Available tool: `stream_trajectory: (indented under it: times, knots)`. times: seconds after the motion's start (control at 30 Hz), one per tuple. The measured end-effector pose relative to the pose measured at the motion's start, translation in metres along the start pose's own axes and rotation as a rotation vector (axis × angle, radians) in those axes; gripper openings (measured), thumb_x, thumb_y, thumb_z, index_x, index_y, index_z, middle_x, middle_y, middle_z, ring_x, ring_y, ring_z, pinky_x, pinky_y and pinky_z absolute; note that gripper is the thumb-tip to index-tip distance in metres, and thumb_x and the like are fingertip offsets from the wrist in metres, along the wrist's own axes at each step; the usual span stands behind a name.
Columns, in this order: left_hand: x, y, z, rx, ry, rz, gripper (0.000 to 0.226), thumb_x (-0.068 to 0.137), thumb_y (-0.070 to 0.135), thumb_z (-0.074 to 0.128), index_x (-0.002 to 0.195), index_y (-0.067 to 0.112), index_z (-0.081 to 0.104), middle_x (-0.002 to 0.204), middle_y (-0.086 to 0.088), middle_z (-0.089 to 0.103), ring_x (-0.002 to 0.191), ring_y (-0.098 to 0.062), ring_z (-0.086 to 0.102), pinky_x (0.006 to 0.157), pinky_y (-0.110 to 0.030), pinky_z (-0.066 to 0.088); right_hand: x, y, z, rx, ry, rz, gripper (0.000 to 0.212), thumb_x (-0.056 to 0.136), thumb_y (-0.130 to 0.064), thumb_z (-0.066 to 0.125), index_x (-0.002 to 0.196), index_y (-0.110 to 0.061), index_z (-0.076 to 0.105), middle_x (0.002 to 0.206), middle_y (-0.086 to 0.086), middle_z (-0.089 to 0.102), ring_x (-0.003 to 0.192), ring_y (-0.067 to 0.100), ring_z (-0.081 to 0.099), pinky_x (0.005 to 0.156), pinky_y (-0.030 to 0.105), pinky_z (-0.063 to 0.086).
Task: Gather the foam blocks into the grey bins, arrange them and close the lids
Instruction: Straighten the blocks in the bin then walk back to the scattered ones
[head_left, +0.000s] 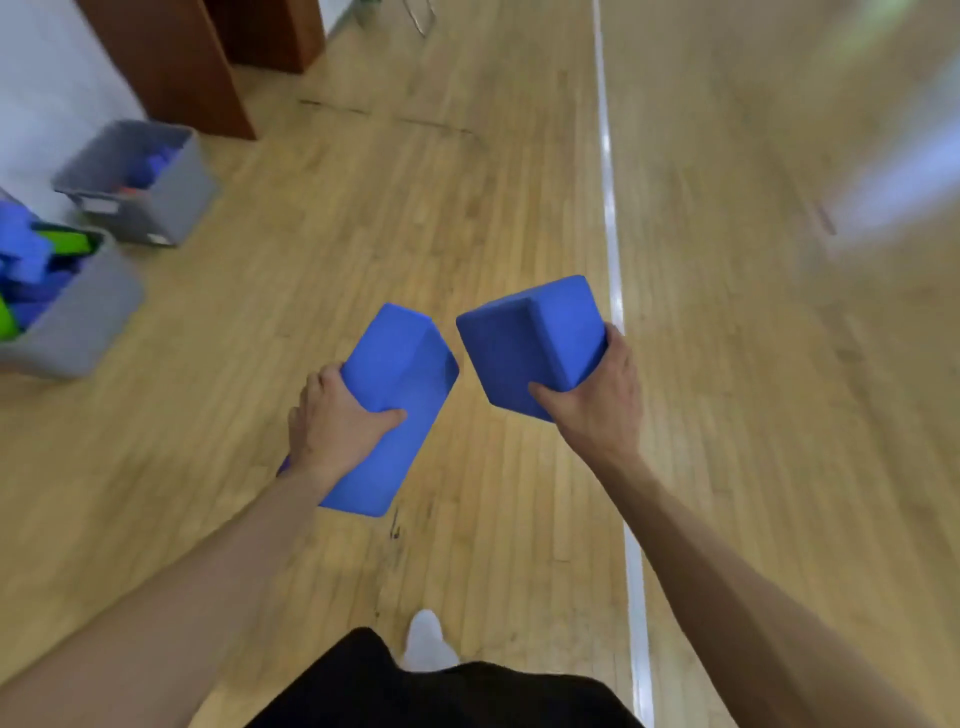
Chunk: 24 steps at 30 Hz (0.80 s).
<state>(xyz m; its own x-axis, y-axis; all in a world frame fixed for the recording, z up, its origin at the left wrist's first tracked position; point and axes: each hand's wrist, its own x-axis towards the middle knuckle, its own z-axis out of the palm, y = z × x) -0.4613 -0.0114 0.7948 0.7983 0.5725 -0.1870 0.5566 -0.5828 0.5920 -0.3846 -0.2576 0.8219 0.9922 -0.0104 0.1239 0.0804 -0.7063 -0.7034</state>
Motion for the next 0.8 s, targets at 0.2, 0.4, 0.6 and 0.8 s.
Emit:
stream_trajectory:
  times: [0.2,0.4,0.6,0.8]
  knots:
    - [0.1,-0.017,-0.042,0.033,0.108,-0.121,0.09,0.064,0.051,0.08,0.135,0.014,0.039,0.132,-0.006,0.047,0.12,-0.029,0.049,0.1,-0.043,0.04,0.102,-0.066,0.086,0.126,-0.054,-0.125,0.089,0.058,-0.035,0.081,0.134,-0.017,0.038,0.125,-0.006,0.048,0.115,0.017,0.049,0.091,0.041,0.048]
    - [0.197,-0.018,-0.019,0.079,0.11,-0.295,0.093,0.065,0.05,0.079,0.139,0.012,0.036,0.136,-0.007,0.046,0.123,-0.028,0.048,0.1,-0.041,0.039,0.208,-0.063,0.176,0.065,-0.182,-0.121,0.092,0.059,-0.035,0.08,0.137,-0.017,0.036,0.129,-0.002,0.05,0.118,0.02,0.05,0.091,0.039,0.046]
    - [0.346,0.037,-0.039,0.016,0.204,-0.406,0.09,0.064,0.048,0.08,0.135,0.011,0.04,0.132,-0.009,0.049,0.12,-0.03,0.05,0.096,-0.041,0.04,0.347,-0.078,0.238,-0.028,-0.329,-0.136,0.095,0.058,-0.038,0.08,0.138,-0.017,0.034,0.128,-0.001,0.05,0.117,0.022,0.05,0.095,0.04,0.044]
    - [0.45,0.06,-0.078,-0.102,0.339,-0.465,0.086,0.065,0.046,0.081,0.134,0.011,0.041,0.129,-0.007,0.049,0.114,-0.029,0.053,0.089,-0.039,0.042,0.461,-0.149,0.302,-0.071,-0.442,-0.235,0.1,0.058,-0.041,0.079,0.142,-0.019,0.029,0.132,-0.002,0.047,0.122,0.022,0.046,0.1,0.042,0.042]
